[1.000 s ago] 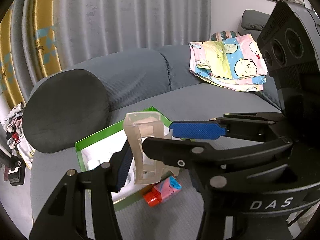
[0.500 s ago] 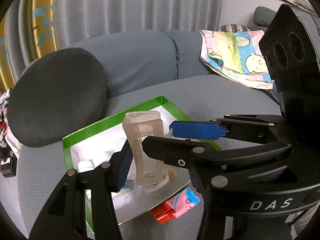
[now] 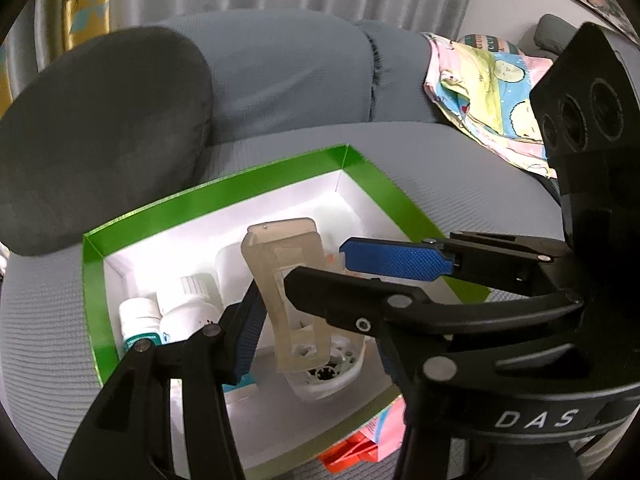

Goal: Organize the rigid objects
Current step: 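Lower the beige claw clip into the box and open the right gripper, then withdraw the right gripper and move to the pink orange-capped bottle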

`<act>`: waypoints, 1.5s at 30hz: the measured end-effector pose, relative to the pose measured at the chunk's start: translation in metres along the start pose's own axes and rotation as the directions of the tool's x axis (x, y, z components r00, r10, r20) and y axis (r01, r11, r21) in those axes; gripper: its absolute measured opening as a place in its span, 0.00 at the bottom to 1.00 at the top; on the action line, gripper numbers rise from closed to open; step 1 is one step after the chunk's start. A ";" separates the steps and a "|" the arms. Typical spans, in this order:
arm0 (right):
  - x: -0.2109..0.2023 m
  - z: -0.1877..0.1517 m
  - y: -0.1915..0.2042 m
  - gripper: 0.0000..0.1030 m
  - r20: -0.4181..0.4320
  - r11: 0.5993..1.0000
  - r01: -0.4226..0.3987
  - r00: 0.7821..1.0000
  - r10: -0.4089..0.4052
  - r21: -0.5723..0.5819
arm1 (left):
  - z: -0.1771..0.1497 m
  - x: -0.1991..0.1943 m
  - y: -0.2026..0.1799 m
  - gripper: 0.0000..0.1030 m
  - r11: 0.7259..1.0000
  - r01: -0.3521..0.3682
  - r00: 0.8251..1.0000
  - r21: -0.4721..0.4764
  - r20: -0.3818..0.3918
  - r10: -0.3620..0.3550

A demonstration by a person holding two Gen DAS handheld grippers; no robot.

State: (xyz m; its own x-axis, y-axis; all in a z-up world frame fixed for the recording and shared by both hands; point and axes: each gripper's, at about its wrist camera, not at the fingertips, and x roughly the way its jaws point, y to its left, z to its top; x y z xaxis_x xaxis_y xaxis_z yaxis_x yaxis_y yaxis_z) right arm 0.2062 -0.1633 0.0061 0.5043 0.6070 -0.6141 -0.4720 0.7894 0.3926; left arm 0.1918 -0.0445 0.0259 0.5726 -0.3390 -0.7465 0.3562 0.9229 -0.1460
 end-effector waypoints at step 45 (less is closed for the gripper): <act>-0.114 -0.082 0.038 0.75 0.139 0.955 0.283 0.953 -0.270 -0.084 | -0.071 -0.118 -0.025 0.99 0.968 -0.219 0.959 -0.126 0.155 0.237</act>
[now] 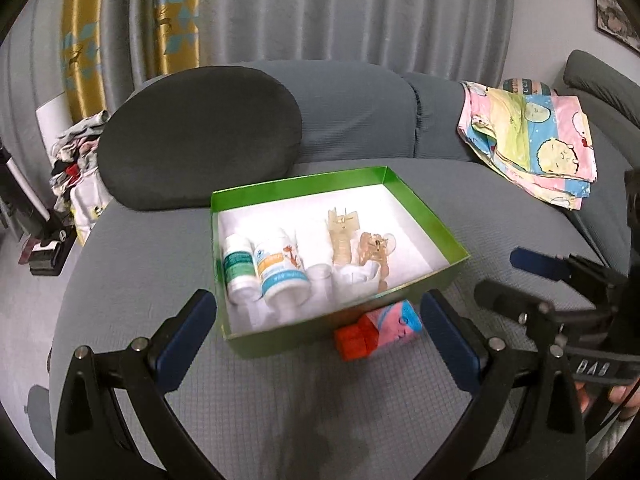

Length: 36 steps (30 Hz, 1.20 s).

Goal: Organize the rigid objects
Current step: 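Withdraw the right gripper and move to the pink orange-capped bottle, then close the right gripper on the pink bottle with the orange cap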

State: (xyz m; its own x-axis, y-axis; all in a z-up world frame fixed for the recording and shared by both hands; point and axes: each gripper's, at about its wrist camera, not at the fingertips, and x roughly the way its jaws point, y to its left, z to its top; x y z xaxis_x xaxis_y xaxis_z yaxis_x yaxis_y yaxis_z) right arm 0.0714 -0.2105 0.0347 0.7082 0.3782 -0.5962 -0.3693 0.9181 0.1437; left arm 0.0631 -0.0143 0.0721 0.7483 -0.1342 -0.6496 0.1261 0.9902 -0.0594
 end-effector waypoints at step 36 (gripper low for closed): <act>0.042 -0.077 0.000 0.76 -0.188 0.999 -0.031 0.982 0.028 -0.014 | -0.052 0.044 -0.011 0.99 0.999 0.030 0.982 -0.046 -0.185 -0.038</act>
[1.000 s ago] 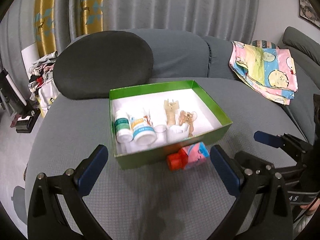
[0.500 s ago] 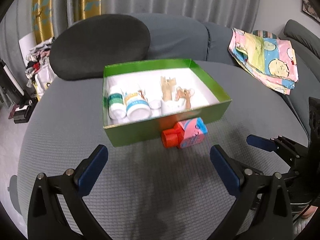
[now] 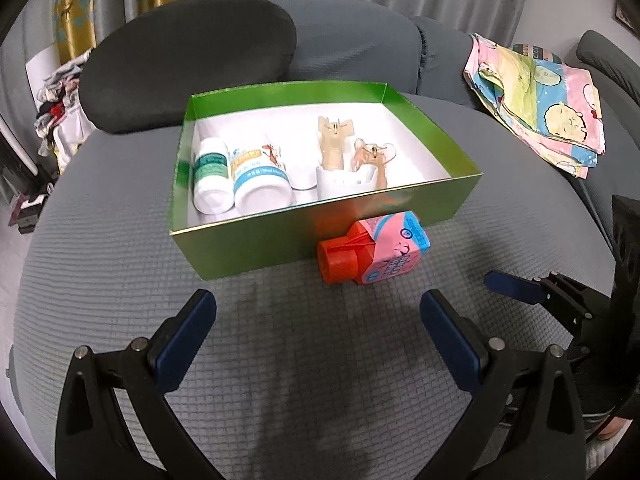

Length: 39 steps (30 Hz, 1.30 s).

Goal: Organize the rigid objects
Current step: 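Close the right gripper on the pink bottle with the orange cap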

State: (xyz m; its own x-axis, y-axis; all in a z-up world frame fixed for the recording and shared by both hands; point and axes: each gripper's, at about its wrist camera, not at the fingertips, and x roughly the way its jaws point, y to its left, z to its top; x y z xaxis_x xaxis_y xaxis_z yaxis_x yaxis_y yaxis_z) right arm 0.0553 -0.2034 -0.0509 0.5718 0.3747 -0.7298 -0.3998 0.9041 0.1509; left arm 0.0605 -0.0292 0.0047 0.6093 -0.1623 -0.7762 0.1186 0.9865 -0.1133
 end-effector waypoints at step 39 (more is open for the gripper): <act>0.065 0.030 -0.003 0.59 -0.029 0.982 -0.188 0.982 0.188 0.003 | 0.018 0.066 -0.009 0.87 0.968 0.233 0.966 -0.090 -0.089 -0.241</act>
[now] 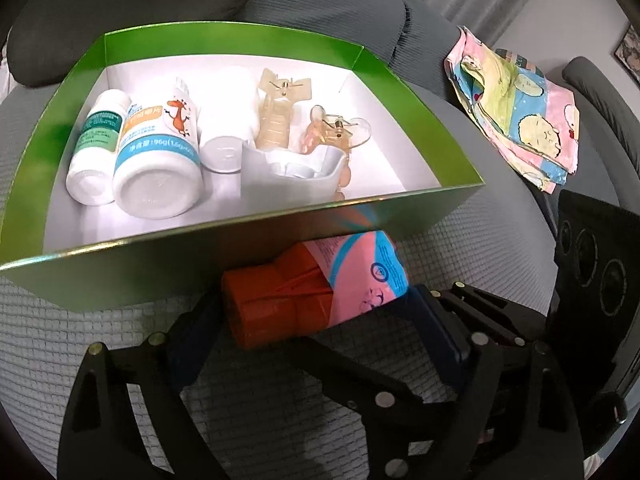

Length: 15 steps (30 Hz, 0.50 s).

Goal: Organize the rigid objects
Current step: 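Close the right gripper on the pink bottle with the orange cap, then lift the pink bottle with the right gripper over the green box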

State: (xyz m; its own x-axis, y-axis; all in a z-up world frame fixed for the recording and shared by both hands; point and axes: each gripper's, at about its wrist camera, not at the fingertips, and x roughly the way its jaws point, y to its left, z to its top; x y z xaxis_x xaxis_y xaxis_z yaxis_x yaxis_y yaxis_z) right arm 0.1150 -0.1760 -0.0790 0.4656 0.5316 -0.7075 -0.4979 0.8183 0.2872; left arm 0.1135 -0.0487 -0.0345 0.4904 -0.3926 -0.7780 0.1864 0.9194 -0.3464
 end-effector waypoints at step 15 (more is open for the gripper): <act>-0.008 -0.013 0.022 0.35 -0.008 1.000 -0.007 1.000 0.007 -0.014 | -0.012 -0.006 -0.015 0.68 0.996 -0.040 0.999 0.075 -0.006 0.040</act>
State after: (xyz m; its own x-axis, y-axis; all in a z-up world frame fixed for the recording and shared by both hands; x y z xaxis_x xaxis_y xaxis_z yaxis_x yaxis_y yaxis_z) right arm 0.0910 -0.1645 -0.0751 0.4563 0.5353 -0.7108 -0.5114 0.8115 0.2828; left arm 0.0975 -0.0602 -0.0309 0.4926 -0.3555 -0.7943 0.2298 0.9335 -0.2752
